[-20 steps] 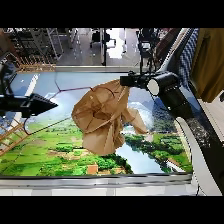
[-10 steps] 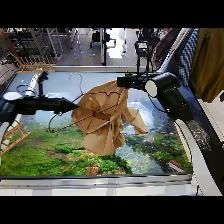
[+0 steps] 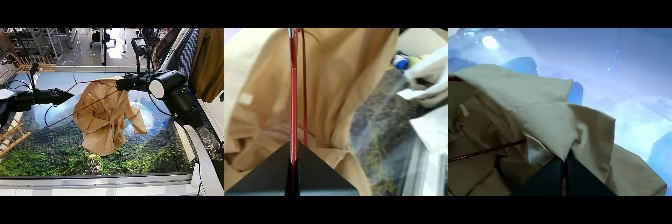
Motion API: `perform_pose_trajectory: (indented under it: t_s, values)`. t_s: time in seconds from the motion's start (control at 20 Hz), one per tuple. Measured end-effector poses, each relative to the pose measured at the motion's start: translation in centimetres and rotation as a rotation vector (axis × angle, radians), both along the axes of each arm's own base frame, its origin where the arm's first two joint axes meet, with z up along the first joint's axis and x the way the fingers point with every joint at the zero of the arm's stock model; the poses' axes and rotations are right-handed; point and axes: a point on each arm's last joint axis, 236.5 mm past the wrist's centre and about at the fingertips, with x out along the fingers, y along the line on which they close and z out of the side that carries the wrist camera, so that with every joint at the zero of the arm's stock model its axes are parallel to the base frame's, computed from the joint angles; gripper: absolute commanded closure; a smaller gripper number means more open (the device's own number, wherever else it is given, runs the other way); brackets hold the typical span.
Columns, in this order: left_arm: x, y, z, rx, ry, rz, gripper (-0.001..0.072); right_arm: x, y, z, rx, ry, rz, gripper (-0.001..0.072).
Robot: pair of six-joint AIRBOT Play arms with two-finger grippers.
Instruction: Fold the clothes and pants, and hang the long-sleeved shirts on hangers.
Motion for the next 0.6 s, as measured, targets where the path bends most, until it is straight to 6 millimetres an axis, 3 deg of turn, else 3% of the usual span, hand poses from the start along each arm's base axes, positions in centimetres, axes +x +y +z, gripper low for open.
perform_pose_trajectory:
  t_s: [0.15, 0.3, 0.45, 0.6]
  values:
    - [-0.1, 0.1, 0.2, 0.016, 0.006, 0.017, 0.0695, -0.3, 0.5, 0.1, 0.005, 0.002, 0.012, 0.068]
    - [0.1, -1.7, -0.3, 0.024, 0.012, 0.006, 0.0695, -1.8, 2.2, 0.3, 0.015, 0.017, 0.053, 0.068]
    - [1.4, -3.5, -0.5, 0.012, 0.0, 0.045, 0.0695, -4.6, 3.9, -0.2, -0.01, 0.074, 0.109, 0.0681]
    - [3.0, -4.3, 1.2, -0.064, -0.05, 0.095, 0.0693, -7.5, 5.2, -1.6, -0.061, 0.153, 0.196, 0.0681]
